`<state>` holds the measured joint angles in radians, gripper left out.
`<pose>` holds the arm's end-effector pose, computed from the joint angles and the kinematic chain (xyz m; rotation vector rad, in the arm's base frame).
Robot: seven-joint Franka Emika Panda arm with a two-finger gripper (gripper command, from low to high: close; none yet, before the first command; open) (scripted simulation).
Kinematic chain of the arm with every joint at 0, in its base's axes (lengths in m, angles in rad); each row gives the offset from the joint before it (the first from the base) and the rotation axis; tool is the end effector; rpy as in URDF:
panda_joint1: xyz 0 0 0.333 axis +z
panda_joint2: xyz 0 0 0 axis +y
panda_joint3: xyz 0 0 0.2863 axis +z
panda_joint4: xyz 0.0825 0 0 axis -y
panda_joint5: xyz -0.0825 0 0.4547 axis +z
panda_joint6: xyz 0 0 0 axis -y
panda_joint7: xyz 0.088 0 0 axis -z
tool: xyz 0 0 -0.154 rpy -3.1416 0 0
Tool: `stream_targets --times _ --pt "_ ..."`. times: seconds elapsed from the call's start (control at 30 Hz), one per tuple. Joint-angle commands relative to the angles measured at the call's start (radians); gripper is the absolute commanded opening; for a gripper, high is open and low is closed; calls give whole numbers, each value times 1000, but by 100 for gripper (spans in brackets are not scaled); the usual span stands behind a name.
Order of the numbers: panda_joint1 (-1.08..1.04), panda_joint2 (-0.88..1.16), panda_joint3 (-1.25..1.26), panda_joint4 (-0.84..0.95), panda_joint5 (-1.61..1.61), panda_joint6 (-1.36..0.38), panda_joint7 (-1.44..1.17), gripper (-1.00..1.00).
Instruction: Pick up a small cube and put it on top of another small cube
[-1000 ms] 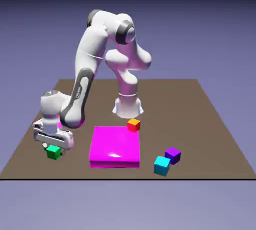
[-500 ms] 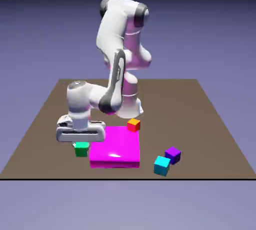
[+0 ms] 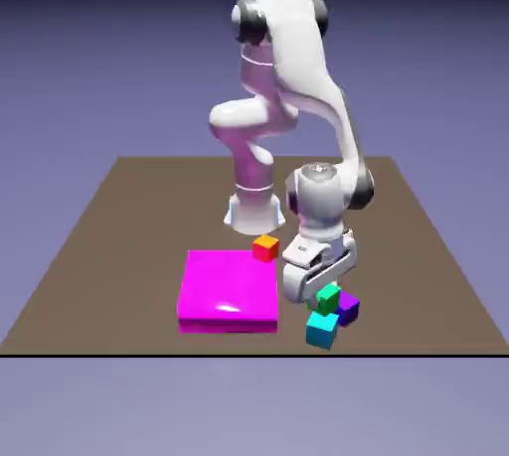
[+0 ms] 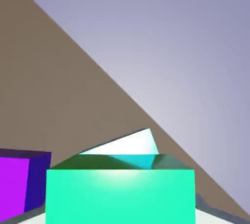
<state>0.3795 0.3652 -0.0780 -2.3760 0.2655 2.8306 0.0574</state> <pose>0.5135 0.1439 0.0393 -3.0586 -0.0021 -0.1222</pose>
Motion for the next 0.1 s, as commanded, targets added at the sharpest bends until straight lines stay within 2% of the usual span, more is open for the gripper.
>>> stream_targets --times 0.0,0.07 --pt "0 0 0 0 0 1 0 100" --pt "10 -36 -14 -6 -16 -29 12 100"
